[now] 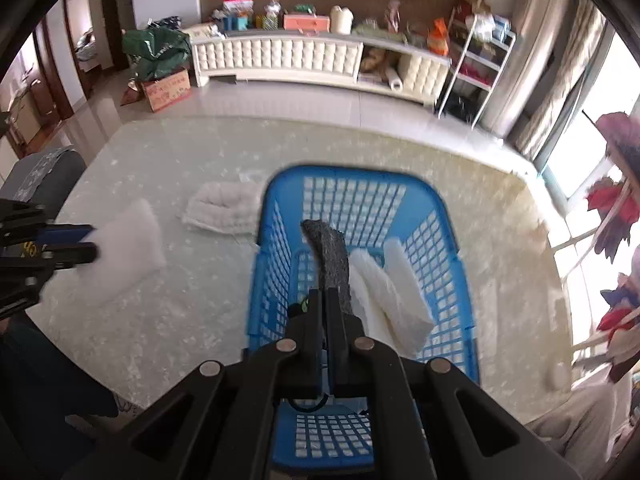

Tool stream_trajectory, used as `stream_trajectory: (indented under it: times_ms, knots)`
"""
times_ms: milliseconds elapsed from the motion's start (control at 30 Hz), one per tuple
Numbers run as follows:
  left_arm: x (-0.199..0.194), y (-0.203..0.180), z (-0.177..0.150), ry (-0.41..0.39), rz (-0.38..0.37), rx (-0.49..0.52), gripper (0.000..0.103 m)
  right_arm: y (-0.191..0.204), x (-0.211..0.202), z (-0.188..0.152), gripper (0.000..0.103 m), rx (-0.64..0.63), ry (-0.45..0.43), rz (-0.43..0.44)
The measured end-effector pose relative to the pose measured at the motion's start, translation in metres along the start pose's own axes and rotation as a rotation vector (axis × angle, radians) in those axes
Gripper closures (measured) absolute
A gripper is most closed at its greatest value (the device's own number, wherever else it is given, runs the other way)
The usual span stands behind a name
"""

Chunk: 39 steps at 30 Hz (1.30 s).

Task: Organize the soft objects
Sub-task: 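Lower the black cloth into the basket and open the right gripper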

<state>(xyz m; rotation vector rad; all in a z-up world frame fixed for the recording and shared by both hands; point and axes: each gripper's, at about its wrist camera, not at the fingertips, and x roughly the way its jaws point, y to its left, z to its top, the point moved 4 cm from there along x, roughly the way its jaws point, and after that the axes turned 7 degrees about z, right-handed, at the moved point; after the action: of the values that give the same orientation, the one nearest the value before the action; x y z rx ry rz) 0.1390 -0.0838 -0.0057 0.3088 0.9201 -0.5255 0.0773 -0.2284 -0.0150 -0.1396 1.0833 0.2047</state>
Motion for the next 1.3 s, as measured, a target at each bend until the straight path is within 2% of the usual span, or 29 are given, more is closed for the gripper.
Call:
stream_trajectory:
  times_ms: [133,300,633,1000,1067,1100,1133,1167,1200,1300]
  knots:
    - [0.003,0.004,-0.002,0.012,0.008,-0.004,0.091,-0.006,0.018,-0.006,0.102,0.033,0.046,0.044]
    - [0.006,0.006,-0.002,0.016,0.010,-0.009,0.091,0.000,0.033,-0.006,0.102,0.015,0.085,0.057]
    - [0.013,0.000,-0.001,0.031,0.004,0.005,0.091,-0.008,0.053,-0.005,0.102,0.065,0.144,0.098]
    - [0.017,-0.002,0.000,0.041,0.007,0.008,0.091,-0.006,0.047,-0.004,0.100,0.078,0.161,0.117]
    - [0.017,-0.003,0.000,0.040,0.004,0.010,0.091,-0.008,0.044,-0.005,0.094,0.072,0.153,0.109]
    - [0.016,-0.003,0.000,0.039,0.004,0.011,0.091,-0.012,0.044,-0.007,0.082,0.069,0.149,0.103]
    - [0.016,-0.004,0.000,0.038,0.003,0.013,0.091,-0.012,0.041,-0.006,0.064,0.065,0.142,0.092]
    - [0.016,-0.004,0.000,0.036,0.002,0.014,0.091,-0.014,0.038,-0.007,0.058,0.061,0.134,0.077]
    - [0.015,-0.004,0.001,0.034,0.002,0.014,0.091,-0.015,0.035,-0.008,0.054,0.058,0.129,0.067]
    - [0.013,-0.004,0.000,0.028,0.000,0.014,0.091,-0.020,0.028,-0.011,0.053,0.067,0.129,0.066]
